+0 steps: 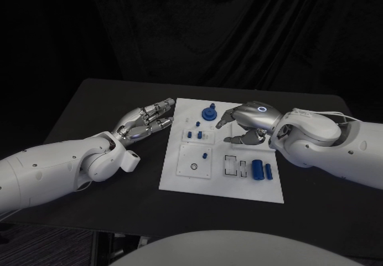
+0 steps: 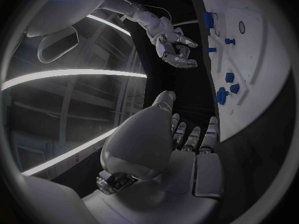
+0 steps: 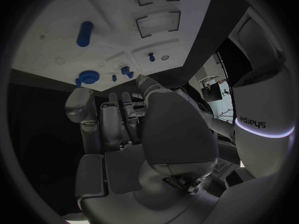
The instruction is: Assemble the parts on the task board
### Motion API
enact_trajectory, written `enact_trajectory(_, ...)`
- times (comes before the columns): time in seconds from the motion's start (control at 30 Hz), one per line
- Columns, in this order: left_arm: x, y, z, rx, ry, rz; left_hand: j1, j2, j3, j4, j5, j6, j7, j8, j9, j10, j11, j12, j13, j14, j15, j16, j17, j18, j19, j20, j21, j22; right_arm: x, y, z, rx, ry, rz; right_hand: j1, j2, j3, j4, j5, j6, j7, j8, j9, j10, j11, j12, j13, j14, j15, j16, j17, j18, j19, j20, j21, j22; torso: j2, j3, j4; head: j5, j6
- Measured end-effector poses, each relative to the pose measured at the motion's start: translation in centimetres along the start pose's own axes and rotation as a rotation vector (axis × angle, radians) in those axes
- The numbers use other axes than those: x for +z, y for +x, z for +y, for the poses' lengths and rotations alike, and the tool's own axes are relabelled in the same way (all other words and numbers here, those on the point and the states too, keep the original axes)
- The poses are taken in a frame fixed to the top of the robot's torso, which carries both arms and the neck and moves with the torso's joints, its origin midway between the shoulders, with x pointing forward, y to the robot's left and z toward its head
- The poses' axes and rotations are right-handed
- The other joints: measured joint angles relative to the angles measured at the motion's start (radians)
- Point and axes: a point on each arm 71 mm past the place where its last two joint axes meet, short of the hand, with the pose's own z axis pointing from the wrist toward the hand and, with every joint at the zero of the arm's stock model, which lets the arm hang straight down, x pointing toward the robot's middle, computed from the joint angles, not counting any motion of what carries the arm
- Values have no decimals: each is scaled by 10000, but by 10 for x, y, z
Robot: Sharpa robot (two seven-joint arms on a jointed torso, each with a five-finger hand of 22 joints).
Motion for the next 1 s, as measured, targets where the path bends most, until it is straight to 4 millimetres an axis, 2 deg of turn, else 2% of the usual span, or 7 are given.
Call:
enact_trajectory(0.27,-1,1,2,31,-29,-73,-37,37,56,-55,116,158,53,42,12,51,-22,107,11,3,-67,0,0,-2,-22,-94,-35,-36,-20,0,-30,-52,1128,185,121,-121,-139,244,39,-183,-111,-146,-122,0,0,-73,-189,0,0,0,-34,0,0,0,0,-1,-12,-36,-11,37,0)
enact_trajectory(0.43,-2,1,4,52,-79,-148,-118,-44,85,-108,156,268,54,42,12,91,-61,183,11,-142,-250,0,-13,-2,-611,-417,-277,-1018,-27,12,-38,60,1486,448,162,-80,-182,338,38,-183,-111,-146,-134,0,0,-73,-212,0,0,0,-29,-1,-1,0,0,-1,-15,-57,-17,76,0)
enact_trajectory(0.53,-3,1,6,104,-103,-230,-292,-137,41,-152,156,268,54,42,12,73,-144,183,10,-174,-747,0,-37,0,-1126,-1093,-451,-2180,-30,20,-40,153,1608,635,162,-80,-183,395,39,-183,-111,-146,-141,0,-1,-73,-223,-1,0,19,-15,0,34,35,0,-2,-12,-61,-13,60,0)
enact_trajectory(0.57,-3,1,6,126,-107,-262,-371,-215,-4,-197,156,268,54,42,11,73,-144,183,10,-177,-1147,0,-43,-249,-1185,-1735,-452,-2417,-31,22,-40,173,1629,676,162,-80,-210,422,38,-183,-111,-146,-147,0,-1,-73,-238,35,35,50,-8,0,34,35,0,-2,-11,-61,-10,46,0)
enact_trajectory(0.6,-3,1,6,148,-114,-296,-384,-229,-21,-213,156,268,54,41,11,84,-155,183,10,-177,-1286,1,-43,-406,-1209,-1984,-467,-2513,-31,23,-41,189,1646,714,162,-80,-210,422,38,-180,-108,-146,-147,6,5,-73,-238,34,35,50,-6,-1,34,35,10,-2,-9,-60,-6,38,0)
enact_trajectory(0.73,-5,0,8,263,-146,-467,-460,-227,-76,-207,156,321,0,41,11,63,-260,134,10,-191,-1478,1,-49,-634,-1244,-2515,-491,-2726,-30,29,-42,235,1698,844,217,-26,-183,449,38,-81,-9,-146,-155,218,-3,-6,-280,35,35,50,18,-1,106,36,65,-2,-9,-55,0,13,0)
enact_trajectory(1.0,-6,-1,9,396,-183,-659,-530,-237,-86,-217,156,210,-110,41,10,0,-394,-6,-9,-177,-1342,0,-49,-791,-1251,-2415,-491,-2786,-25,36,-44,269,1733,947,360,81,-183,449,38,72,71,-146,-166,656,-75,83,-366,71,72,92,36,-1,142,72,157,-3,-17,-48,2,-3,0)
